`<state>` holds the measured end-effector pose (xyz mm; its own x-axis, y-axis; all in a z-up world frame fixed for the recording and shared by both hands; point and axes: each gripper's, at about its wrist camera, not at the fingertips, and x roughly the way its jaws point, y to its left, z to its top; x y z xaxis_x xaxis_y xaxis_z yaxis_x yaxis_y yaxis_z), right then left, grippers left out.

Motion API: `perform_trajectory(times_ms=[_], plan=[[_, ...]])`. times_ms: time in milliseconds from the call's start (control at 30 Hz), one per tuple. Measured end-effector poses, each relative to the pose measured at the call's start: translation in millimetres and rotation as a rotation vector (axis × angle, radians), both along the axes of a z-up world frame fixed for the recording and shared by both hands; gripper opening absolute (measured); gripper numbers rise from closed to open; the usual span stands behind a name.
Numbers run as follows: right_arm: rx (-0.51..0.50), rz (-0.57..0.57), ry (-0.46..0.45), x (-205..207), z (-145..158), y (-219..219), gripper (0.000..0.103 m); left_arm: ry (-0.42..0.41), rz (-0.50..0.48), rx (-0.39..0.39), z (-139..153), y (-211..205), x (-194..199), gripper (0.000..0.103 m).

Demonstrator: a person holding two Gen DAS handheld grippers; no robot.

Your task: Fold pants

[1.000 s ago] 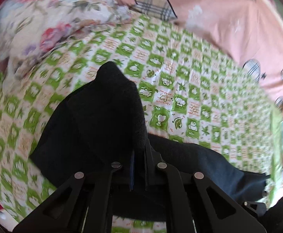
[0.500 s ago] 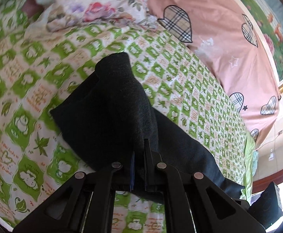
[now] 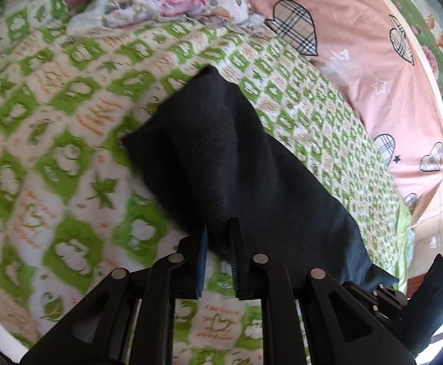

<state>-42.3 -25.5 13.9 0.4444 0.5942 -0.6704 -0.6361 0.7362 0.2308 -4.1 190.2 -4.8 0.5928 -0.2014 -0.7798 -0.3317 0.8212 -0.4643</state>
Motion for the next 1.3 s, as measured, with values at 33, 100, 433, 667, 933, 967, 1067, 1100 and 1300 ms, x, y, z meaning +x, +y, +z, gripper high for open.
perform_trajectory(times_ms=[33,100,433,667,933,967,1067,1100,1300], plan=[[0.001,-0.002,0.002,1,0,0,0.001,0.011,0.010,0.012,2,2,-2,0.033],[0.014,-0.007,0.012,3,0,0,0.002,0.028,0.038,0.028,6,8,-6,0.061],[0.104,-0.101,0.048,21,6,-21,0.045,0.097,0.080,0.014,10,24,8,0.075],[0.142,-0.214,0.068,52,12,-56,0.047,0.159,0.121,0.016,0,36,27,0.076],[0.129,-0.284,0.133,121,12,-86,0.047,0.157,0.128,0.016,-6,45,31,0.075],[0.118,-0.279,0.137,127,11,-85,0.047,0.154,0.125,0.020,-6,45,30,0.075],[0.099,-0.251,0.166,148,3,-80,0.047,0.147,0.119,0.031,-8,44,29,0.074],[0.081,-0.246,0.172,152,0,-77,0.047,0.147,0.117,0.036,-9,44,30,0.073],[-0.037,-0.114,0.237,158,-25,-42,0.047,0.140,0.104,0.066,-10,40,33,0.068]])
